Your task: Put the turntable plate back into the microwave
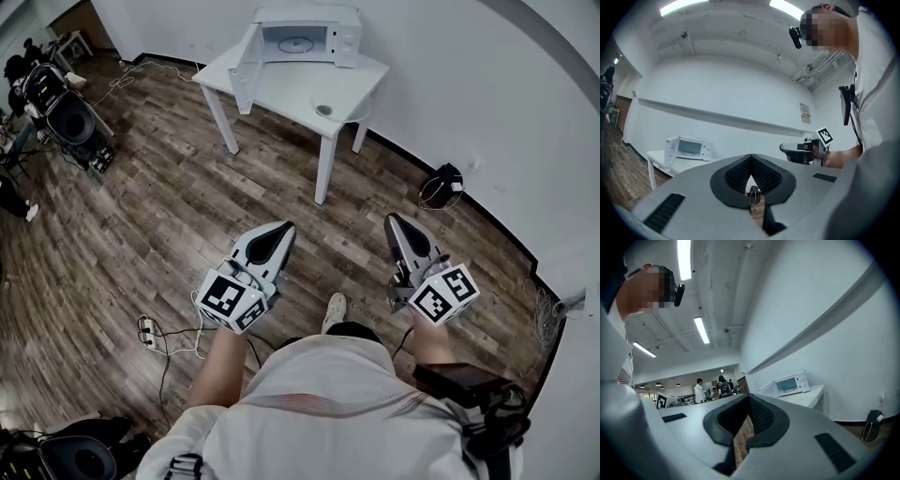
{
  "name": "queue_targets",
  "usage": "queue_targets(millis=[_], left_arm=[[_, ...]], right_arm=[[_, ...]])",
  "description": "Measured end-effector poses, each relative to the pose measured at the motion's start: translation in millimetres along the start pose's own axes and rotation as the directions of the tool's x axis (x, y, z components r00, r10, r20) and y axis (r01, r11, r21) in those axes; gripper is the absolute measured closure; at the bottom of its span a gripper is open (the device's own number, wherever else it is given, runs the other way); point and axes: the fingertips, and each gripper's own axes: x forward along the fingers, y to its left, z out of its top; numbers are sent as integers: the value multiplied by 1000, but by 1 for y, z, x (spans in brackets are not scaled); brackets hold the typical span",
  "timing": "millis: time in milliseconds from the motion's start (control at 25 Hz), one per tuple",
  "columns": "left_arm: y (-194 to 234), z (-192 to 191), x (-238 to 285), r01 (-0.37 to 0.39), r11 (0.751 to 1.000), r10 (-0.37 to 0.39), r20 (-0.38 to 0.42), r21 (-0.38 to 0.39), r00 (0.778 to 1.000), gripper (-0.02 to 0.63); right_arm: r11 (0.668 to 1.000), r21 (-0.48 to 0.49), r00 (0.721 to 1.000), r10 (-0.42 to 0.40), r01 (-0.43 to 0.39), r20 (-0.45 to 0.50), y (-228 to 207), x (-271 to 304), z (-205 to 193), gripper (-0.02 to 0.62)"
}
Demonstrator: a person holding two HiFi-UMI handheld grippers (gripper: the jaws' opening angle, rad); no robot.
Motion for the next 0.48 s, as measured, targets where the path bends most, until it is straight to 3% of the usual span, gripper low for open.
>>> queue_targets(millis=[480], left_arm=[[29, -2, 141, -53, 999, 53, -1, -12, 999, 595]], right_arm=[[999, 27, 999, 46, -45, -25, -138, 45, 33, 592]])
